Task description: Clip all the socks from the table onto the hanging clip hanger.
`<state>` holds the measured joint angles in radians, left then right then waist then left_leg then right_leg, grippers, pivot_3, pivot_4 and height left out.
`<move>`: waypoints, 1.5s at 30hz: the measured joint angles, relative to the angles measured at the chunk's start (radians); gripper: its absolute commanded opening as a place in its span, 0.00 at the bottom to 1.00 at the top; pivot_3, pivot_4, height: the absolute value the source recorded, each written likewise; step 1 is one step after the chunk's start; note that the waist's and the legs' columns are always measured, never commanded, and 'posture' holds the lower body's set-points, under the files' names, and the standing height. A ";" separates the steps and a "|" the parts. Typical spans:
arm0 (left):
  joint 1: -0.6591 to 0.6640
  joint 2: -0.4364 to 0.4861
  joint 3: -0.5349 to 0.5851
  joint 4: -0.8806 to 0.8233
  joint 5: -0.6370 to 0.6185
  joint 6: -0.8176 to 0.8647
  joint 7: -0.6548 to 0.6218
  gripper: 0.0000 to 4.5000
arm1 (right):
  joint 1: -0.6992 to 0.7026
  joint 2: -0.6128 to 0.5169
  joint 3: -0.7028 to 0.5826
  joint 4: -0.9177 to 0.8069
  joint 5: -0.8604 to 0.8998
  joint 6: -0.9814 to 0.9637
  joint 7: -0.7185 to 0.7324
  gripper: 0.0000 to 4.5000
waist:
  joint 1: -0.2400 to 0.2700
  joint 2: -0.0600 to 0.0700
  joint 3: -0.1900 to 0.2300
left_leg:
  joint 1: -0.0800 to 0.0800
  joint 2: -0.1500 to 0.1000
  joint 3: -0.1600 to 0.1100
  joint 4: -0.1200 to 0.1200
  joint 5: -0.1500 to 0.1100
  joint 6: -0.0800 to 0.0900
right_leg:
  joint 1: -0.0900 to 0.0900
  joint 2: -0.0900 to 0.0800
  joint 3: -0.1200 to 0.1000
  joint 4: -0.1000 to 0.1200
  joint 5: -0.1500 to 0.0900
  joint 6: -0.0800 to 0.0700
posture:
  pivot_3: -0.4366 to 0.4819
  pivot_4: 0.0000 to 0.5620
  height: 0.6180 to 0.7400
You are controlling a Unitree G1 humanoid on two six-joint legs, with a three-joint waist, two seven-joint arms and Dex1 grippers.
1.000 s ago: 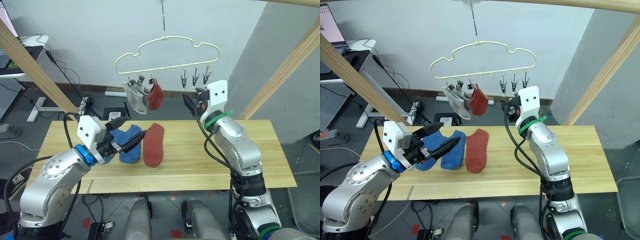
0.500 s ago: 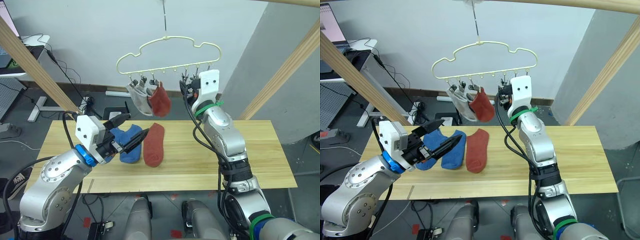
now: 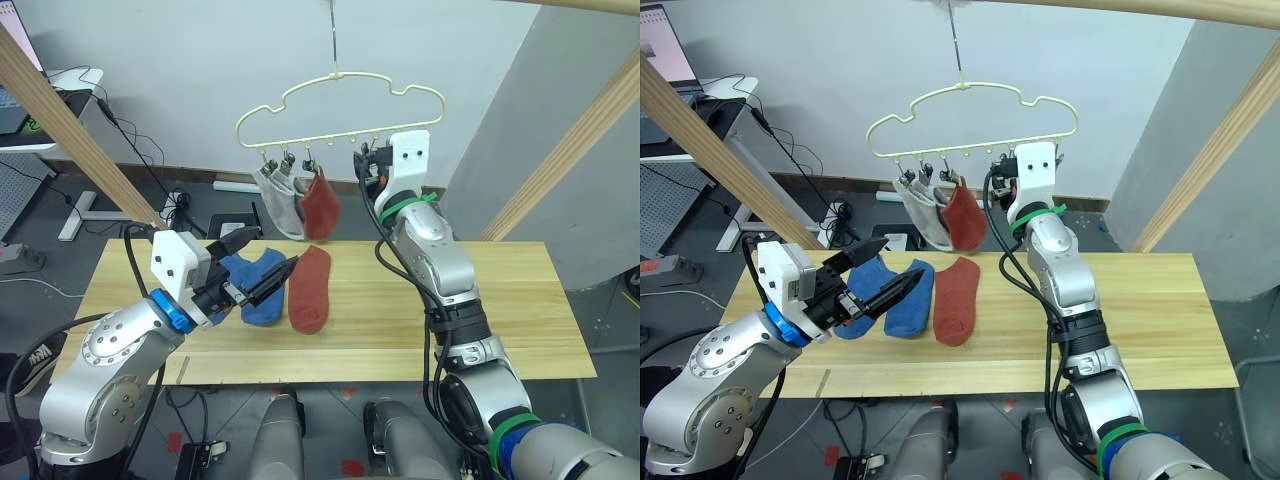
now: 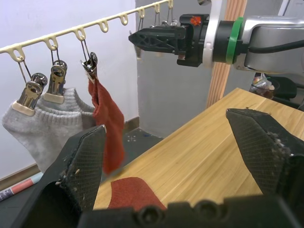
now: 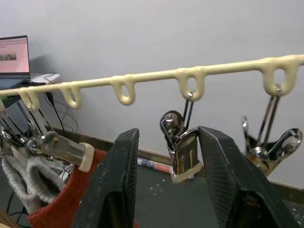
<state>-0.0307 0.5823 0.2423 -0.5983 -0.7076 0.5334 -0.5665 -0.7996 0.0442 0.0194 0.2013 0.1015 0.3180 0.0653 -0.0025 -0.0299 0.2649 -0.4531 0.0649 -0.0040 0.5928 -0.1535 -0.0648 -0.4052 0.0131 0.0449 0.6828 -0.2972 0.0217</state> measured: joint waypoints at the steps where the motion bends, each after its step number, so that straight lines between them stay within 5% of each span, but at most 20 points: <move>1: 0.000 0.000 0.000 0.000 0.000 0.000 0.003 1.00 | -0.002 0.004 0.000 0.002 0.000 -0.003 0.000 0.45 | 0.000 0.000 0.000 | 0.000 0.000 0.000 0.000 0.000 0.000 | 0.000 0.000 0.000 0.000 0.000 0.000 | 0.59 0.47 1.00; 45: 0.007 -0.010 -0.003 0.000 0.001 0.000 0.009 1.00 | -0.051 0.035 -0.039 0.080 0.022 -0.028 -0.006 0.45 | 0.001 0.000 0.000 | 0.000 0.000 0.000 0.000 0.000 0.000 | 0.000 0.000 0.000 0.000 0.000 0.000 | 0.60 0.48 1.00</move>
<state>-0.0235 0.5727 0.2397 -0.5983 -0.7062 0.5332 -0.5574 -0.8502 0.0791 -0.0198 0.2810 0.1232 0.2897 0.0592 -0.0015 -0.0297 0.2650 -0.4531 0.0650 -0.0042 0.5928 -0.1535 -0.0647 -0.4052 0.0130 0.0446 0.6830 -0.2971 0.0216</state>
